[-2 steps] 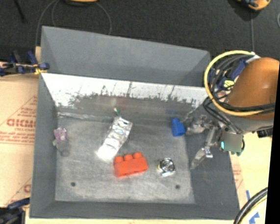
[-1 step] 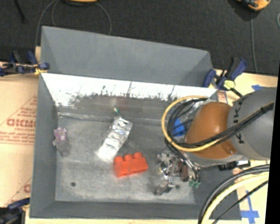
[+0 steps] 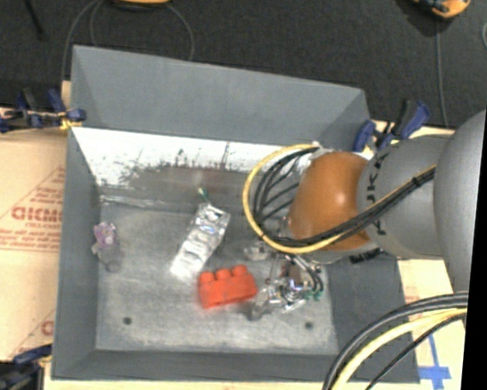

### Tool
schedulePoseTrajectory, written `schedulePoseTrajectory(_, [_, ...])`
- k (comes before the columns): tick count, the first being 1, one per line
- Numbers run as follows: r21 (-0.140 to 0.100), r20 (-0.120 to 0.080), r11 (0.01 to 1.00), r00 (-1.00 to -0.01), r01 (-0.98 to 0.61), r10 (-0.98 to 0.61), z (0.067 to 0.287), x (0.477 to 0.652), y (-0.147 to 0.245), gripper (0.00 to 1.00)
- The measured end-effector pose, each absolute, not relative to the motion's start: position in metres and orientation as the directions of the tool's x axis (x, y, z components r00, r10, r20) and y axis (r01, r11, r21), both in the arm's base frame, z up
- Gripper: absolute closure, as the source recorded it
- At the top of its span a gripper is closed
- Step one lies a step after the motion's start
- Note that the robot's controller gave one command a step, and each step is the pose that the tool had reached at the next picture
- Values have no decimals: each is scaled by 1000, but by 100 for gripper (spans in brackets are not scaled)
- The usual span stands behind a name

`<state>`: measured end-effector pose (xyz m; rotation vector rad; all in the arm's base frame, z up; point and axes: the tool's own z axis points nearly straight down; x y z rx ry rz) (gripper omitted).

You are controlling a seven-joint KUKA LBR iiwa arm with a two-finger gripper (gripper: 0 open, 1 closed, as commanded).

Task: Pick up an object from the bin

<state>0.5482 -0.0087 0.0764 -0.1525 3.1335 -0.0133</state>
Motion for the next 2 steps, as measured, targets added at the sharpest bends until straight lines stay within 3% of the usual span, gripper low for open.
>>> schedulePoseTrajectory(1, [-12,-19,988,-987,-157,-157,78,538,31,0])
schedulePoseTrajectory(2, [-8,-10,987,-987,-159,-159,80,537,32,100])
